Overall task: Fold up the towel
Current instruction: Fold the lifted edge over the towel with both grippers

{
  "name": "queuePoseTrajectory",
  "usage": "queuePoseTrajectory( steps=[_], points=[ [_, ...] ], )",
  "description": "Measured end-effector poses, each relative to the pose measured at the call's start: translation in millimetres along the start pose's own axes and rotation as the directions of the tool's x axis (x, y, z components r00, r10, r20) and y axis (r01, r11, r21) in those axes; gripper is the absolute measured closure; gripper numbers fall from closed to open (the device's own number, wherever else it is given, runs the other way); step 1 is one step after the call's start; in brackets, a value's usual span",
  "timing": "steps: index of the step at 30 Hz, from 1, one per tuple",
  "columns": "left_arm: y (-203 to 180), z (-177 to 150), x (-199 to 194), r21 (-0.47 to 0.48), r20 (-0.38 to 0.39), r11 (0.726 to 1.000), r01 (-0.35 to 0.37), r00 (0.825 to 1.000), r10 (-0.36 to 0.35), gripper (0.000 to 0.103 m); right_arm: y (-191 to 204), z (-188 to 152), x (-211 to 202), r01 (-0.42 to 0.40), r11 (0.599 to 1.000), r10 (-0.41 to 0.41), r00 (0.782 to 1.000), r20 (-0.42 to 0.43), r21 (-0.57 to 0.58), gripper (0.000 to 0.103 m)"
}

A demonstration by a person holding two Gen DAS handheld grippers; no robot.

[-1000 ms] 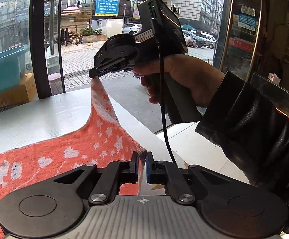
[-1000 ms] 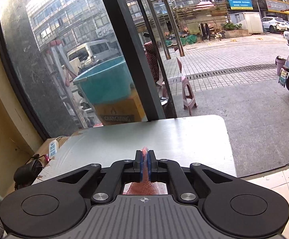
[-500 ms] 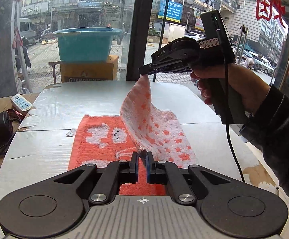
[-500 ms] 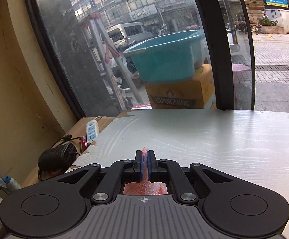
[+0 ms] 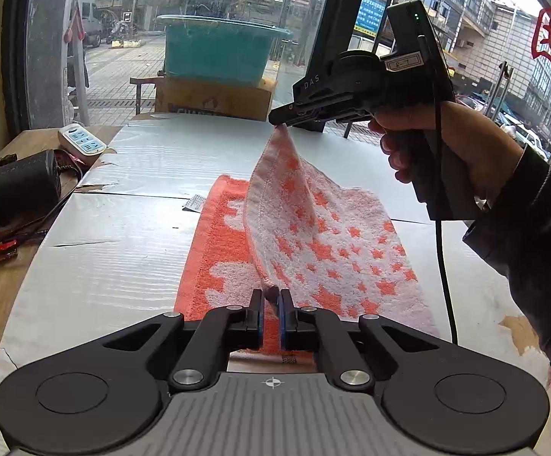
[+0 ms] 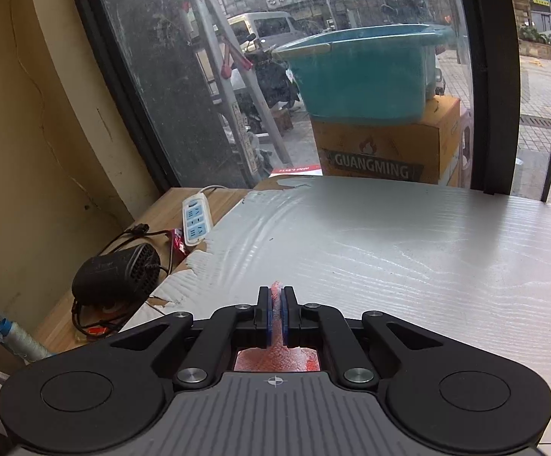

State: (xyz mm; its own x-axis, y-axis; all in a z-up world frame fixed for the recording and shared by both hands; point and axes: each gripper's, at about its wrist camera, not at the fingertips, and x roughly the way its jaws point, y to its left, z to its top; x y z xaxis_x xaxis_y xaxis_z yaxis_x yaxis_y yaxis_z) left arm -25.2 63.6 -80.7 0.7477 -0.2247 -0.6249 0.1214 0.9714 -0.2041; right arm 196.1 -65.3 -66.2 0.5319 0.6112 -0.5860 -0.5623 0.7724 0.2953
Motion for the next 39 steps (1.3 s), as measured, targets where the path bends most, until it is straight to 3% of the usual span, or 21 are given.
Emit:
queuePoseTrajectory(
  steps=[6, 13, 16, 25, 29, 35, 39],
  points=[
    [4.2, -1.9, -7.7, -0.011, -0.008, 1.0, -0.008, 1.0, 0.008, 0.095, 0.0, 6.6, 0.9, -0.022, 1.0, 0.022, 1.0, 0.005, 0.01, 0.098],
    [-0.9, 2.8, -31.0, 0.018, 0.055, 0.999, 0.029, 0.998, -0.03, 0.095, 0.8, 27.3, -31.7, -0.043, 0.999, 0.042, 0.995, 0.091, 0.009, 0.098],
    [1.2, 1.7, -32.2, 0.025, 0.068, 1.0, -0.017, 0.998, 0.016, 0.095, 10.0, 33.5, -15.5, -0.034, 0.999, 0.035, 0.997, 0.064, -0.015, 0.098],
    [25.0, -6.5, -9.4, -0.043, -0.031, 0.995, -0.088, 0.996, 0.087, 0.094, 21.8, 14.9, 58.4, -0.021, 0.999, 0.02, 0.998, -0.057, -0.025, 0.098],
    [19.7, -1.9, 8.7, -0.013, -0.021, 0.997, -0.073, 0.997, 0.073, 0.066, 19.8, 12.0, 58.8, -0.024, 0.999, 0.023, 0.998, -0.06, -0.025, 0.098],
    [22.1, 6.1, 46.1, -0.031, -0.086, 0.999, -0.027, 0.996, 0.024, 0.066, 19.8, 12.5, 48.5, -0.04, 0.998, 0.038, 0.998, -0.046, -0.04, 0.098],
    [25.8, 7.2, 61.1, -0.054, -0.108, 0.996, -0.07, 0.992, 0.064, 0.067, 20.3, 11.8, 46.8, -0.059, 0.997, 0.057, 0.997, -0.045, -0.043, 0.098]
  ],
)
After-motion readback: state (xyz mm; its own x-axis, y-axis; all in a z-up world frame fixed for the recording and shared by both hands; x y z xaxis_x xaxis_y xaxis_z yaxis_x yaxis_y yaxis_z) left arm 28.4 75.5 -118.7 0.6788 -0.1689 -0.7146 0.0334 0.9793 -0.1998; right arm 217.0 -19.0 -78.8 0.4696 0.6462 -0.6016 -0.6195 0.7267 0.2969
